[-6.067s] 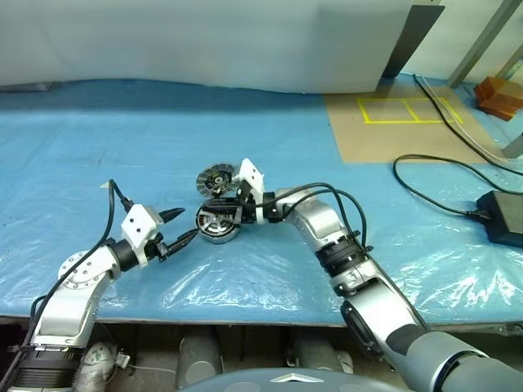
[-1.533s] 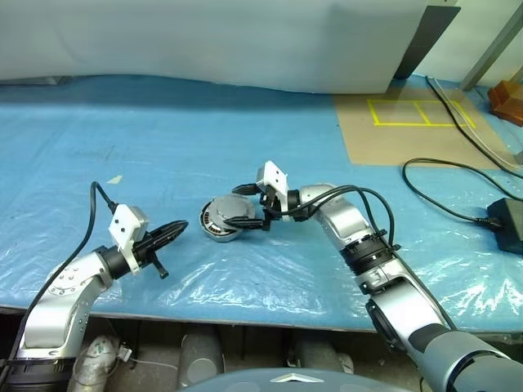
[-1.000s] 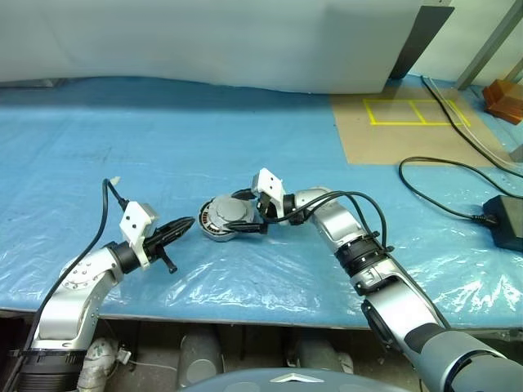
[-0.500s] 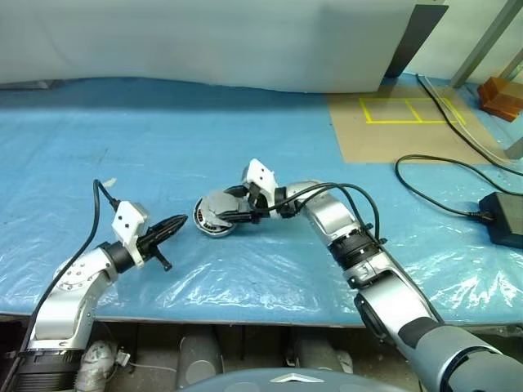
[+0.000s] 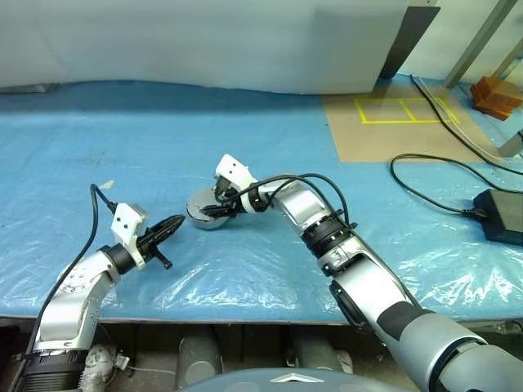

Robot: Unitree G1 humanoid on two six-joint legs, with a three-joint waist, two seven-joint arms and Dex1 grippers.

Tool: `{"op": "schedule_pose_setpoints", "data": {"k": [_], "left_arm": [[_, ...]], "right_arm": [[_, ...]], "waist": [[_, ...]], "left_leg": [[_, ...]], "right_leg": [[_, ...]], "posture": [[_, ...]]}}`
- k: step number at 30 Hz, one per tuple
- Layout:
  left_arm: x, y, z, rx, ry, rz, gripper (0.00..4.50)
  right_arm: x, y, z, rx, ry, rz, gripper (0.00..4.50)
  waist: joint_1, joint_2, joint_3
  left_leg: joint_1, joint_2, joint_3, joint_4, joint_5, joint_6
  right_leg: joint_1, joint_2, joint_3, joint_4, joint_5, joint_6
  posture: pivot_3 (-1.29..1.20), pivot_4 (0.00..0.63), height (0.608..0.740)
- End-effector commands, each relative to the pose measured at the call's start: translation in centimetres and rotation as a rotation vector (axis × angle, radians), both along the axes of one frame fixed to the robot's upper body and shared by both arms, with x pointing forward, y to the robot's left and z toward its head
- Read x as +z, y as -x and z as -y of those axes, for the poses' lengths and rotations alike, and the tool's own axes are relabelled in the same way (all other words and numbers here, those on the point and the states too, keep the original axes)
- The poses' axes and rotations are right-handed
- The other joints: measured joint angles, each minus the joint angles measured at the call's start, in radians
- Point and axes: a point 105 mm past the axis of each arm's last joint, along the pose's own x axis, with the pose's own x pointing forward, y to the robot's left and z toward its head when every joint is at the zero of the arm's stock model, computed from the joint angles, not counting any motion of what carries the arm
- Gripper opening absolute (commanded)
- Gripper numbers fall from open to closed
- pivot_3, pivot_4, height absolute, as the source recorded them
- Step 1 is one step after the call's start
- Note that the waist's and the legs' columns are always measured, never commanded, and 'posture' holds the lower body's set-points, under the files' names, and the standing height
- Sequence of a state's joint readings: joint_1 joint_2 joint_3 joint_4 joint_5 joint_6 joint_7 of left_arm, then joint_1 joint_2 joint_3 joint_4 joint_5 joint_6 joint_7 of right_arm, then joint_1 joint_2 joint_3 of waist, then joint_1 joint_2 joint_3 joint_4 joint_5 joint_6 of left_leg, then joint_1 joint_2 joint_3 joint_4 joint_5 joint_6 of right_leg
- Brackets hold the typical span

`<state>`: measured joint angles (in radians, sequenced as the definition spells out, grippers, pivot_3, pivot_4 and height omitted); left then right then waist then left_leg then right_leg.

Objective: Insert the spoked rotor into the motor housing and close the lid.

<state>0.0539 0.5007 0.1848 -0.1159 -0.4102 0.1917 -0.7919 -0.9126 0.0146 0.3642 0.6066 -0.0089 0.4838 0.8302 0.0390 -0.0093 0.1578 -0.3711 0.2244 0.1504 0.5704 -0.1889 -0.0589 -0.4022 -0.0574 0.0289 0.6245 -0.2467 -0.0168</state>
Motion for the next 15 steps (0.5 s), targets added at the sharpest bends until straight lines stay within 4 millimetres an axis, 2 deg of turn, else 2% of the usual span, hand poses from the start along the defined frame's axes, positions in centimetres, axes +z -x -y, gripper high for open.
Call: {"op": "schedule_pose_setpoints", "data": {"k": [1,7,12,15], "left_arm": [[0.7,0.1,-0.4,0.009,-0.011,0.033,0.0],[0.7,0.0,-0.6,0.01,-0.011,0.033,0.0],[0.7,-0.1,-0.7,0.01,-0.017,0.033,0.0],[0.7,-0.3,-0.7,0.007,-0.02,0.034,0.0]], "right_arm": [[-1.8,-0.2,0.6,-0.036,0.058,-0.041,2.96],[-3.0,-0.3,1.1,-0.06,0.091,-0.055,2.96],[-2.7,0.1,0.0,-0.075,0.068,-0.084,2.96],[-3.2,-0.5,-0.2,-0.169,0.081,-0.106,2.96]], "waist": [[0.001,0.0,0.0],[0.001,0.001,0.0],[-0.001,0.001,-0.001],[-0.002,0.001,-0.001]], "left_leg": [[0.0,0.0,0.0,0.0,0.0,0.0],[0.002,0.0,0.0,0.0,0.0,0.0],[0.003,0.0,0.0,0.0,0.0,0.0],[0.003,0.0,0.001,-0.001,0.0,0.0]], "right_leg": [[0.0,0.0,0.0,0.0,0.0,0.0],[0.001,0.0,0.0,0.0,0.0,0.0],[0.001,0.0,0.001,0.0,0.0,0.0],[0.001,0.0,0.001,0.0,0.0,0.0]], "posture": [[0.0,0.15,0.74],[0.0,0.15,0.74],[0.0,0.15,0.74],[0.0,0.15,0.74]]}}
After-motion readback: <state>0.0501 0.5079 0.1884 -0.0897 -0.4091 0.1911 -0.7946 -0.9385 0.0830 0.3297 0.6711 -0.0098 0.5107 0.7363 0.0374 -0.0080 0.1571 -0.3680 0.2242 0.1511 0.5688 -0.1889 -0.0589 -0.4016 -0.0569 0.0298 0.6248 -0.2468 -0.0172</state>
